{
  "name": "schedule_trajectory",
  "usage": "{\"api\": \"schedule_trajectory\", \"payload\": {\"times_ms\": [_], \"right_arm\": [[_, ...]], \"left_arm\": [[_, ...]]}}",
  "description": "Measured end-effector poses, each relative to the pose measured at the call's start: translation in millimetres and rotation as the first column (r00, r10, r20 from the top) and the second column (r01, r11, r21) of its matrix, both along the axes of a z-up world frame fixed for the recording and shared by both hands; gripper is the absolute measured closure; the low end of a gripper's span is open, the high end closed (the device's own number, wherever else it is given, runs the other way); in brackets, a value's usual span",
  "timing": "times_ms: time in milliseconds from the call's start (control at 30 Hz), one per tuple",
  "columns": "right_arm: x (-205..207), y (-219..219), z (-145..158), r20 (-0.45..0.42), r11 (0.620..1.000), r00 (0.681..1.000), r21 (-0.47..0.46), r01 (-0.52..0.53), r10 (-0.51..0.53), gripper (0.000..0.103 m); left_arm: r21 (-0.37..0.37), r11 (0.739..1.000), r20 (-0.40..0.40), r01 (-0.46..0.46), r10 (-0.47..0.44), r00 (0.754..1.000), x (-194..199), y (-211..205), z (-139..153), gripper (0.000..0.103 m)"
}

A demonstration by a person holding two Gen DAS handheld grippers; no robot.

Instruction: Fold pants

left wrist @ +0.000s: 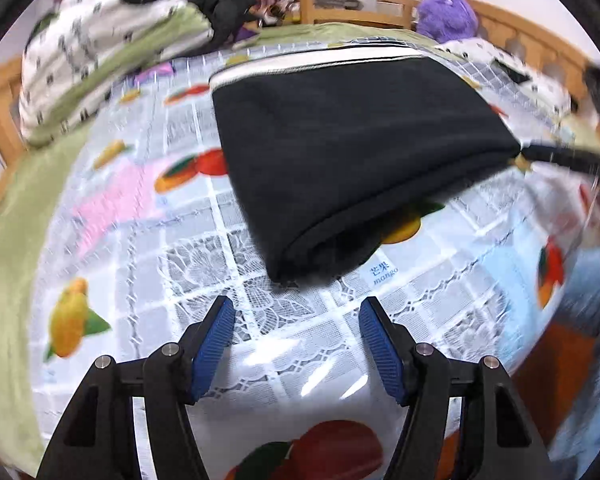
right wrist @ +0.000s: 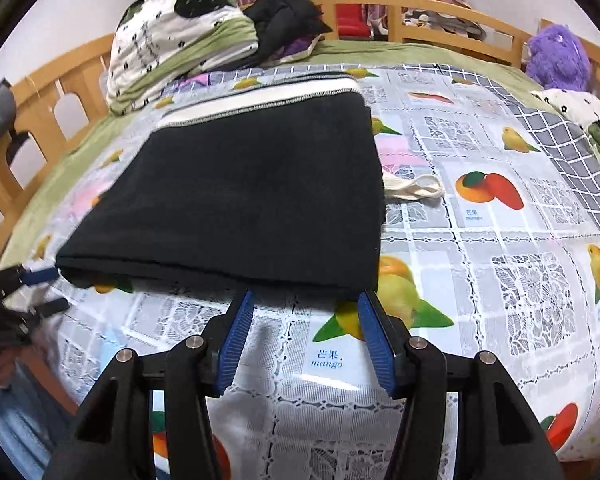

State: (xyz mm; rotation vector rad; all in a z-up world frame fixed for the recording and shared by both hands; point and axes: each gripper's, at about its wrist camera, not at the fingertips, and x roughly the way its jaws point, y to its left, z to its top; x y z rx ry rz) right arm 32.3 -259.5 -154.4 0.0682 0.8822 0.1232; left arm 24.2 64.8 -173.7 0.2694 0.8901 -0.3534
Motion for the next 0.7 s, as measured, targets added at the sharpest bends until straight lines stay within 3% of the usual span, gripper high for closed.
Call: {"api": "schedule_trajectory", "payload": {"times_ms": [133,233,300,333,367,433,467,533,600,700], "right_arm": [[2.6,-0.1,4.2,0.012,1.000,1.000,0.009,0.005,-0.005,0.048],[5.2,0.7,2.3,0.004,1.000,1.000,0.020,0.004,-0.004,0.048],[6.5,0.5,-0.1,0.000,1.000,1.000,0.010,0.005,-0.005,0.048],[6.8,0.5,-1.4,-0.003,1.000,1.000,0.004,0.005,-0.005,0.048],[6.9,0.3,-2.7,-0.006,1.000,1.000,0.001,0.005,-0.005,0.048],[7.4,-2.1,-6.0,-0.012,1.000,1.000,0.002,0.010,-0.010,0.048],[7.5,-2.5,-7.8,-0.015,1.000,1.000,0.004,0.012,-0.011,0.048],[8.1,-2.2,-13.3,-0.030,1.000,0.999,0.004,0.013,-0.013,0.048],[10.3,0.0,-20.4,-0.061,1.000,0.998,-0.005,0.005,-0.005,0.049],[9.1,3.3,-19.6,-0.062,0.999,0.998,-0.042,-0.015,0.013,0.052]], "left_arm": [[0.100,0.995,0.086,-0.014,0.005,0.996,5.4,-14.5,3.2,0.039],[0.128,0.992,0.119,-0.001,-0.015,0.993,11.1,-28.0,2.1,0.041],[0.110,0.994,0.154,0.004,-0.021,0.988,14.9,-34.2,5.5,0.060],[0.088,0.995,0.180,-0.045,0.028,0.983,18.8,-31.5,9.9,0.083],[0.061,0.996,0.189,-0.072,0.059,0.980,20.6,-29.0,13.5,0.085],[-0.091,0.992,0.159,-0.092,0.106,0.982,25.4,-8.9,23.3,0.087],[-0.098,0.990,0.140,-0.097,0.110,0.984,27.1,-6.7,21.3,0.087],[-0.036,0.993,0.110,-0.112,0.116,0.987,29.1,-10.9,7.6,0.086],[0.027,0.994,0.145,-0.110,0.105,0.984,21.8,-20.7,3.1,0.086],[-0.027,0.992,0.069,-0.127,0.128,0.989,19.9,-12.7,8.0,0.079]]}}
